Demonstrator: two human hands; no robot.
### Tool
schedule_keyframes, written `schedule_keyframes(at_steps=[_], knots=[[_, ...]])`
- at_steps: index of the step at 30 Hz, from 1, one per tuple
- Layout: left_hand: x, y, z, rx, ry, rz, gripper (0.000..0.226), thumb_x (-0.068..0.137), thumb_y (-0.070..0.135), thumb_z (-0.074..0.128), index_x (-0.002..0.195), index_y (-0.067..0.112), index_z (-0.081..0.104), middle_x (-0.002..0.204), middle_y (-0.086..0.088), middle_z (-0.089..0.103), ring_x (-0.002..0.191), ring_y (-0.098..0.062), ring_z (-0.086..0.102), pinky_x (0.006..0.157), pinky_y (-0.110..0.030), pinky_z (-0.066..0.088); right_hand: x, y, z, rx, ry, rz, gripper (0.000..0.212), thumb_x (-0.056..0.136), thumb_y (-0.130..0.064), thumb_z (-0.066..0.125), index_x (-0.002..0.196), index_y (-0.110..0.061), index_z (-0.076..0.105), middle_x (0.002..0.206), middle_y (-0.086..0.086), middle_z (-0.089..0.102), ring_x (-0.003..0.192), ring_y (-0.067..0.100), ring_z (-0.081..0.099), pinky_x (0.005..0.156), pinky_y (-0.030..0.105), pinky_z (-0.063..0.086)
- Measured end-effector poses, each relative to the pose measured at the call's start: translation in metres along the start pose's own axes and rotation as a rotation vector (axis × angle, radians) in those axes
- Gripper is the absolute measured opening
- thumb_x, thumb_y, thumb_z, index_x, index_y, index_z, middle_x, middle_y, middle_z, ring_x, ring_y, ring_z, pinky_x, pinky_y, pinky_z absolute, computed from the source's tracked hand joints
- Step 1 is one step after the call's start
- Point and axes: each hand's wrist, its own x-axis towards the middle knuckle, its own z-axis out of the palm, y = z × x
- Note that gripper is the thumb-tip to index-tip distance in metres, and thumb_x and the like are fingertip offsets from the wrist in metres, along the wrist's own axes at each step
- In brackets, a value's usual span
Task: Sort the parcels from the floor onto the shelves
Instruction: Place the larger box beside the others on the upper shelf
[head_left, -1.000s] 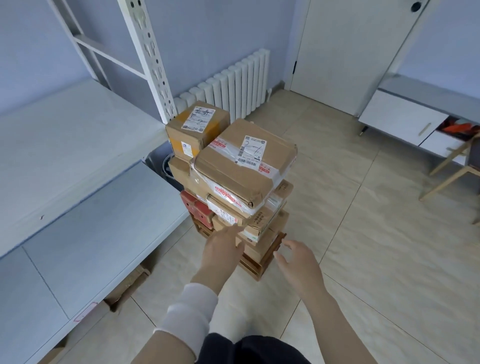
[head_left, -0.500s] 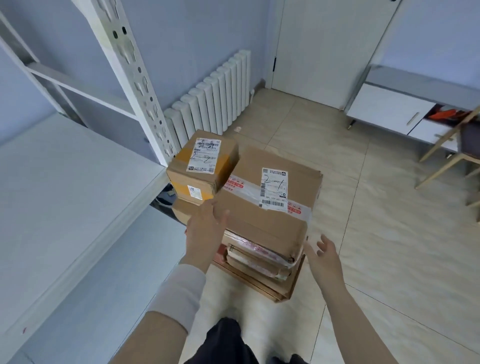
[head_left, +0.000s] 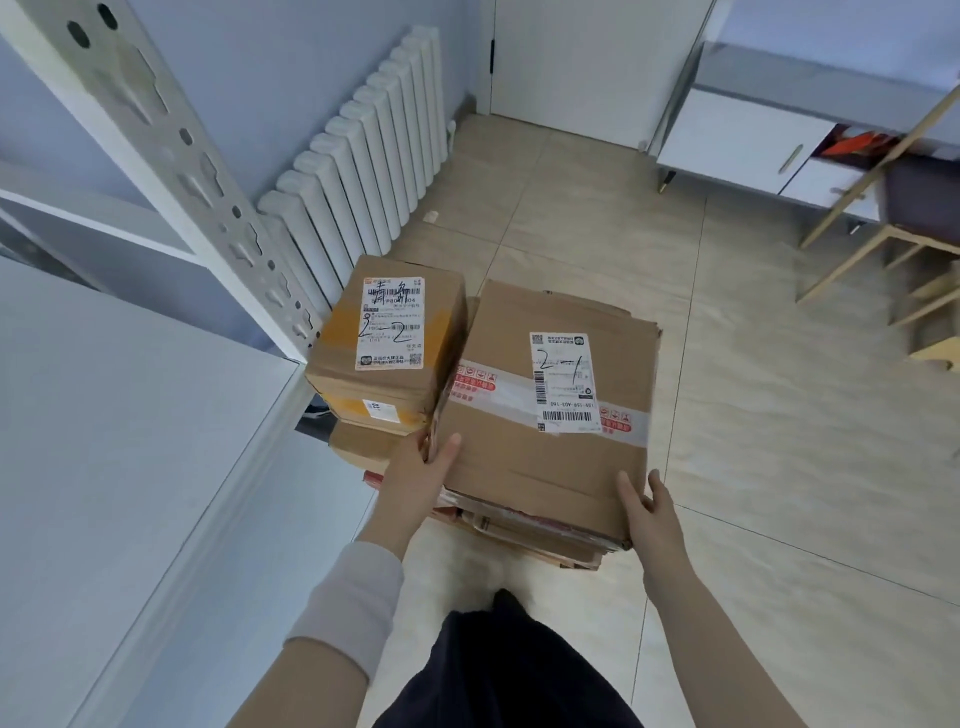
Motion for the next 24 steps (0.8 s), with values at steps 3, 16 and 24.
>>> schedule_keyframes(at_steps=[3, 16, 24], knots=[[0.004, -0.001, 0.004, -0.003, 0.007, 0.011, 0.043, 0.092, 0.036, 0.053, 0.13, 0.017, 0.047, 0.116, 0.007, 0.055, 0.115, -0.018, 0.054, 0.08, -0.017, 0.047, 0.0, 0.005, 0.005, 0.051, 0.0, -0.011, 0.072, 0.091, -0.037, 0.056, 0.149, -0.027, 0.017, 0.145, 0.003, 0.039, 0.126, 0.021, 0.045, 0.105, 0.038, 0.039], [-0.011, -0.01, 0.023, 0.034, 0.027, 0.068, 0.051, 0.091, 0.038, 0.052, 0.134, 0.014, 0.04, 0.127, 0.0, 0.052, 0.116, -0.015, 0.048, 0.094, -0.027, 0.038, -0.016, 0.02, -0.011, 0.187, 0.05, -0.12, 0.066, 0.094, -0.027, 0.053, 0.149, -0.025, 0.018, 0.15, -0.002, 0.033, 0.133, 0.016, 0.038, 0.108, 0.035, 0.036], [-0.027, 0.002, 0.063, 0.105, -0.132, 0.177, 0.058, 0.091, 0.042, 0.051, 0.141, 0.019, 0.035, 0.134, 0.002, 0.051, 0.123, -0.017, 0.048, 0.104, -0.039, 0.042, -0.043, 0.039, -0.061, 0.26, 0.217, -0.179, 0.066, 0.094, -0.026, 0.053, 0.149, -0.025, 0.018, 0.149, -0.003, 0.034, 0.13, 0.012, 0.04, 0.105, 0.034, 0.039]])
